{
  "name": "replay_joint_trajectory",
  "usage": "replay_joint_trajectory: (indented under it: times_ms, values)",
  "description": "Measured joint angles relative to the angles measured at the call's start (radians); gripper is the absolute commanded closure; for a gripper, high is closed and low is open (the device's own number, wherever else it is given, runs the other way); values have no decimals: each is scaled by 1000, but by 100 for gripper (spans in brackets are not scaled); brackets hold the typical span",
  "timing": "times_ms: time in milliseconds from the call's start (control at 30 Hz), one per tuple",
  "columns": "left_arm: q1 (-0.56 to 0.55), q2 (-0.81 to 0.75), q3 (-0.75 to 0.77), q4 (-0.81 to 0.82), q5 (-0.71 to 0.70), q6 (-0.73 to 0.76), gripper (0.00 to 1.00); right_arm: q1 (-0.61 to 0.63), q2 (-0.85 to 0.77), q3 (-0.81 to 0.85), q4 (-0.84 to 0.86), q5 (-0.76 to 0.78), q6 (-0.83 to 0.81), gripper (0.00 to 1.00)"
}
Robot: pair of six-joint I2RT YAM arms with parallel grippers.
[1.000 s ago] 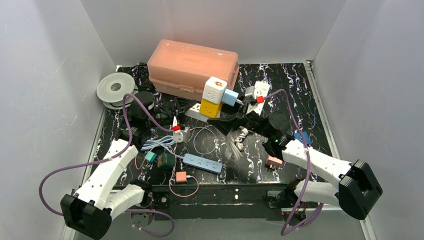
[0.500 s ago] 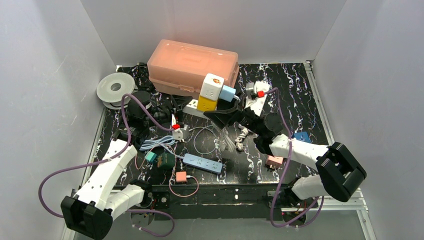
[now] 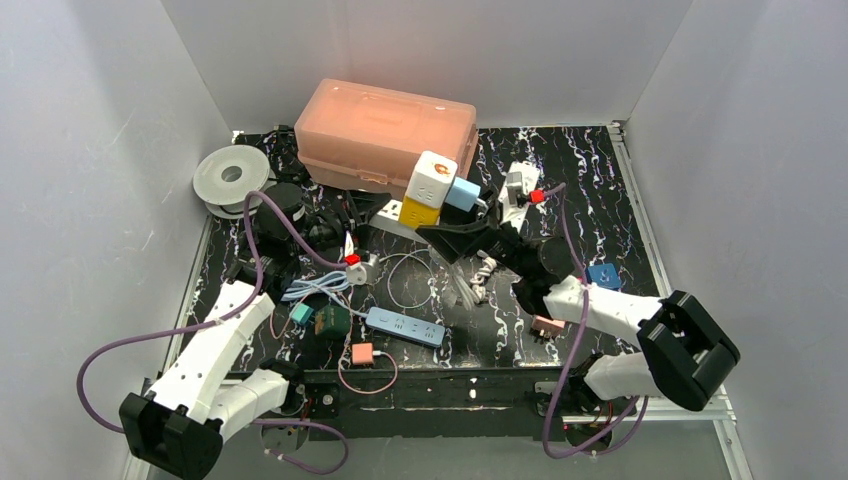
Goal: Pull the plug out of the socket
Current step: Remove the plug from the socket.
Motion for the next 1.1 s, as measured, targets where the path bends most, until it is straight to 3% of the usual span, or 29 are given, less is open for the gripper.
replay_joint_trajectory:
  times_ms: [167,433,667,933,1100]
  values:
    - [-20,1,0,-8,37,-5,100,6,-81,-65,-8,-1,-30,24]
    - [-30,18,14,12,63,-36,100,14,-298,-166,-144,29,-158,19]
    - [16,34,50,78,-106,-90,100,37,-493,-201,-305,-28,-246,19]
    - [15,34,51,78,-153,-91,100,18,-664,-156,-631,-51,-377,19]
    - [16,34,51,77,-166,-89,100,-4,-766,-59,-922,39,-468,19]
